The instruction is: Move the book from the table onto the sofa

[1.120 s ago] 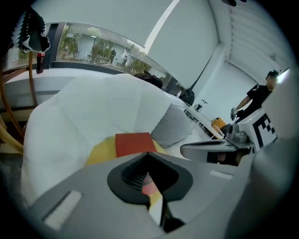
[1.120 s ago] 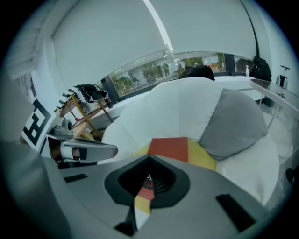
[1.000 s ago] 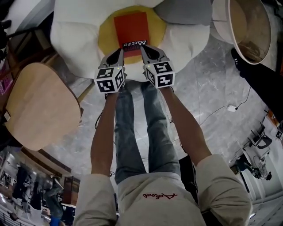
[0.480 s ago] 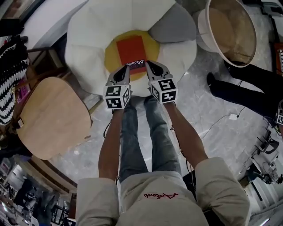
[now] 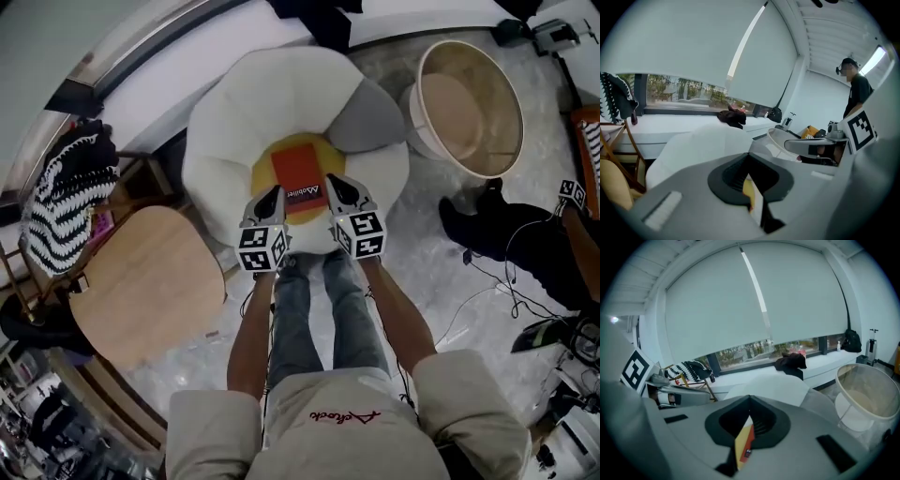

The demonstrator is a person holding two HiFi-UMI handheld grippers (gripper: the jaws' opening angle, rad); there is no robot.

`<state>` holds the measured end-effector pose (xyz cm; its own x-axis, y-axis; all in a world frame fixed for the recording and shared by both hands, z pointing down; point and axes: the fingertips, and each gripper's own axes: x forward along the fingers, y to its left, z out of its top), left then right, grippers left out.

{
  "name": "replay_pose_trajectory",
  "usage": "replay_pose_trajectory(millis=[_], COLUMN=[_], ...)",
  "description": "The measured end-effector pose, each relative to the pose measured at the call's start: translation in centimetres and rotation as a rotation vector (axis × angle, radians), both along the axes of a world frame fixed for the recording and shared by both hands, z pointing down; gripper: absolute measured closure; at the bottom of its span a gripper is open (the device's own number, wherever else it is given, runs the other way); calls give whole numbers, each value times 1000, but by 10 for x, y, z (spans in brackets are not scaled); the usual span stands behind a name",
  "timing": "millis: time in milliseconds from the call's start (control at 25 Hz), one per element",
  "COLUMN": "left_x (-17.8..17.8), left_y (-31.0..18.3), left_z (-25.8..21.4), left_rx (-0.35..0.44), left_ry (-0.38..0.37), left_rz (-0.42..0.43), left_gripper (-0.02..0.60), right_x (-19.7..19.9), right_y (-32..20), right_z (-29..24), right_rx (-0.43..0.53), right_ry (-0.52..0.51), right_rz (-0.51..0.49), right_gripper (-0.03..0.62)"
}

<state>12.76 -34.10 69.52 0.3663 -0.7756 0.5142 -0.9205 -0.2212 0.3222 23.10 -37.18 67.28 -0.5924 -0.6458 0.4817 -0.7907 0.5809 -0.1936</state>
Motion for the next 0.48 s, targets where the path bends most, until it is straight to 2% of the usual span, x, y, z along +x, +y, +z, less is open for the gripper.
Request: replay_pose_trajectory(millis=[200, 480], left_x=[4, -3], left_y=[10, 4], left_z=[-51, -126], left_rx=[30, 130], left_ry=[-10, -46], left_rz=[2, -13], left_gripper=[572, 572], right_x=[2, 18], right_y=[9, 6], right_z=[-54, -130], right_rx=[37, 144], right_ry=[-19, -43], right_rz=[5, 31], right_gripper=[585, 585])
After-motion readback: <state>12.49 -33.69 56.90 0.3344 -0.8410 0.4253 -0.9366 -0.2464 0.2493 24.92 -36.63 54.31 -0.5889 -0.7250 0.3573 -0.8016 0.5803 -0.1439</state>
